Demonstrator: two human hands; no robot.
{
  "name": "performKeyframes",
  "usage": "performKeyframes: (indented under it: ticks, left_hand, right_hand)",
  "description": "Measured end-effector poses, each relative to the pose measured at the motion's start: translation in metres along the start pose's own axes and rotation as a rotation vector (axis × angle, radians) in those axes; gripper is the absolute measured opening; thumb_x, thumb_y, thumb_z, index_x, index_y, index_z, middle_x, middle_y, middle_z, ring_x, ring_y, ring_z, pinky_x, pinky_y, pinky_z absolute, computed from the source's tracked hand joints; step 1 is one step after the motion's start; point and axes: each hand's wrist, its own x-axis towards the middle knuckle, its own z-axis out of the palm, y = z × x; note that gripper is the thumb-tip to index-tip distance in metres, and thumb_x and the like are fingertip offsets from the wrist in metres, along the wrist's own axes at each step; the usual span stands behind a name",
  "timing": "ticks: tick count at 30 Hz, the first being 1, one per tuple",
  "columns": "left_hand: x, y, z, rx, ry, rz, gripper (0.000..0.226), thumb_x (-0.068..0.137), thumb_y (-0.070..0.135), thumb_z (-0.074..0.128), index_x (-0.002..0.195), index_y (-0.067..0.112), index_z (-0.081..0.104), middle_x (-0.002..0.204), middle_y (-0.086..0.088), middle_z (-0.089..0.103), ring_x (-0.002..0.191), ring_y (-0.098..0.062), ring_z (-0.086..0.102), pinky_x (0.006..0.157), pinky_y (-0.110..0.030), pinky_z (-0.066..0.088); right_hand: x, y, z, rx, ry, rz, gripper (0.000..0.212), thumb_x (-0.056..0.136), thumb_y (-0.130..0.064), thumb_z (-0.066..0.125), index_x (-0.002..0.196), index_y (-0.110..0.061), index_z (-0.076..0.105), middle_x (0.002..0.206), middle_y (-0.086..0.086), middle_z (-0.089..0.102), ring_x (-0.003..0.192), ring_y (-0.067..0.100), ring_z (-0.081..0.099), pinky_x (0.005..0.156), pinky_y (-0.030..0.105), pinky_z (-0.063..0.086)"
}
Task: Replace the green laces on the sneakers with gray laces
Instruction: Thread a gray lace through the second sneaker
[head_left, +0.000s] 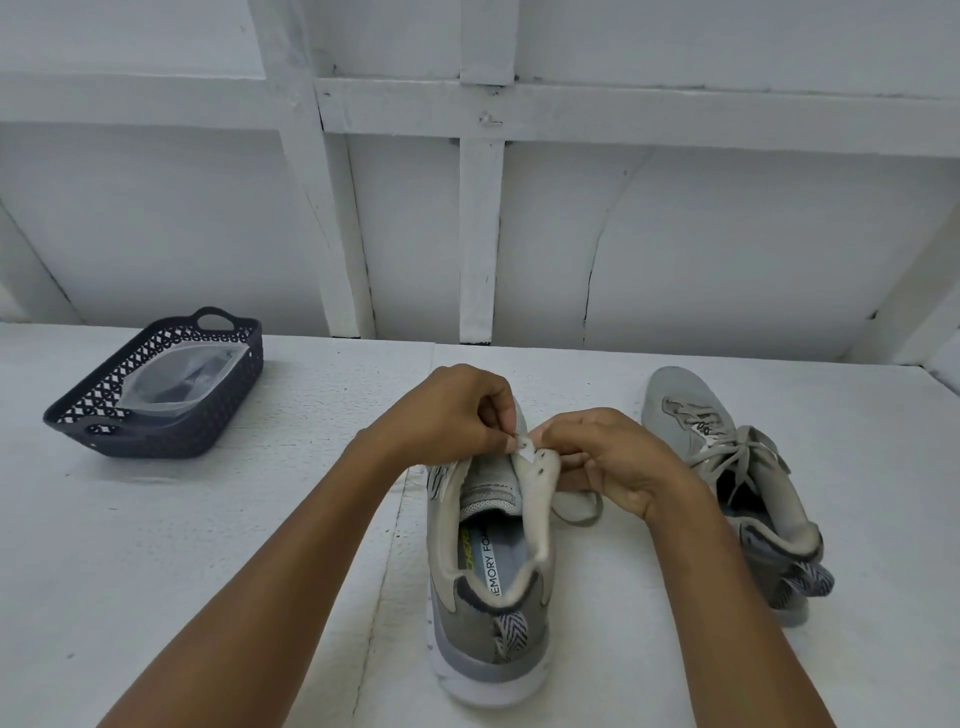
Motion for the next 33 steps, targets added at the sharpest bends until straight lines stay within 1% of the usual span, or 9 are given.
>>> performKeyframes:
  ticks: [4,8,12,16,21,25,29,31,33]
  left_hand:
    - [0.002,0.002,-0.003,0.007,-0.006,0.004,0.018,0.074,0.018,0.084,0.074,0.024,0.067,0.076,0.005,0.072,0.066,-0.003,0.062,0.063,-0.021,0.050]
    - [0.001,0.002,-0.005,0.028,-0.054,-0.005,0.020,0.073,0.014,0.083,0.074,0.024,0.066,0.070,0.009,0.069,0.060,0.002,0.059,0.058,-0.015,0.046]
    - [0.002,0.002,-0.008,0.019,-0.071,0.007,0.019,0.074,0.013,0.082,0.074,0.023,0.065,0.070,0.004,0.070,0.059,-0.002,0.059,0.060,-0.022,0.048]
    - [0.007,0.003,-0.010,0.037,-0.097,0.021,0.019,0.075,0.016,0.083,0.077,0.021,0.065,0.074,0.001,0.072,0.067,-0.012,0.065,0.068,-0.034,0.054]
    - [0.011,-0.001,-0.015,-0.045,-0.191,0.006,0.022,0.076,0.014,0.084,0.082,0.021,0.064,0.078,-0.003,0.072,0.066,-0.012,0.063,0.067,-0.033,0.053]
    - [0.010,-0.007,-0.024,-0.159,-0.199,-0.015,0.022,0.077,0.009,0.083,0.091,0.013,0.066,0.081,-0.012,0.071,0.065,-0.013,0.060,0.065,-0.031,0.049]
    - [0.010,-0.015,-0.039,-0.214,-0.190,-0.046,0.022,0.079,0.004,0.080,0.095,0.011,0.067,0.077,-0.014,0.068,0.065,-0.014,0.059,0.061,-0.021,0.045]
    - [0.009,-0.021,-0.044,-0.232,-0.198,-0.063,0.022,0.079,0.006,0.081,0.096,0.012,0.068,0.077,-0.012,0.069,0.066,-0.013,0.061,0.064,-0.020,0.045]
    - [0.010,-0.028,-0.047,-0.260,-0.201,-0.076,0.023,0.078,0.005,0.081,0.096,0.012,0.068,0.074,-0.007,0.068,0.067,-0.014,0.062,0.070,-0.026,0.047]
  right_hand:
    - [0.000,-0.002,-0.001,-0.016,-0.026,-0.003,0.015,0.093,-0.001,0.060,0.098,0.010,0.068,0.082,0.021,0.068,0.067,0.022,0.069,0.057,0.027,0.058]
    - [-0.001,-0.007,-0.005,-0.066,-0.092,-0.015,0.016,0.092,0.006,0.058,0.105,0.015,0.063,0.081,0.018,0.072,0.071,0.020,0.073,0.060,0.027,0.059]
    - [0.000,-0.013,-0.003,-0.166,-0.126,-0.030,0.017,0.090,0.009,0.062,0.105,0.017,0.062,0.083,0.016,0.074,0.073,0.021,0.073,0.061,0.025,0.059]
    - [0.004,-0.019,-0.003,-0.267,-0.144,-0.030,0.014,0.090,0.005,0.063,0.102,0.013,0.064,0.085,0.018,0.074,0.075,0.024,0.073,0.060,0.026,0.059]
    - [0.009,-0.019,-0.001,-0.288,-0.145,-0.047,0.002,0.093,0.002,0.062,0.092,0.002,0.064,0.081,0.018,0.071,0.064,0.019,0.071,0.055,0.024,0.056]
    - [0.013,-0.018,-0.006,-0.213,-0.111,-0.057,0.009,0.094,0.005,0.057,0.087,0.001,0.061,0.075,0.014,0.069,0.064,0.022,0.070,0.057,0.027,0.058]
    - [0.019,-0.018,-0.010,-0.031,-0.080,-0.054,0.015,0.096,0.004,0.052,0.083,-0.001,0.057,0.087,0.022,0.071,0.072,0.028,0.073,0.067,0.035,0.062]
    - [0.023,-0.018,-0.009,0.115,-0.055,-0.042,0.020,0.098,0.003,0.047,0.081,-0.004,0.053,0.084,0.023,0.073,0.070,0.029,0.073,0.063,0.035,0.062]
    - [0.027,-0.018,-0.009,0.242,-0.004,-0.029,0.023,0.100,0.003,0.042,0.080,-0.005,0.051,0.071,0.016,0.070,0.062,0.027,0.072,0.055,0.035,0.060]
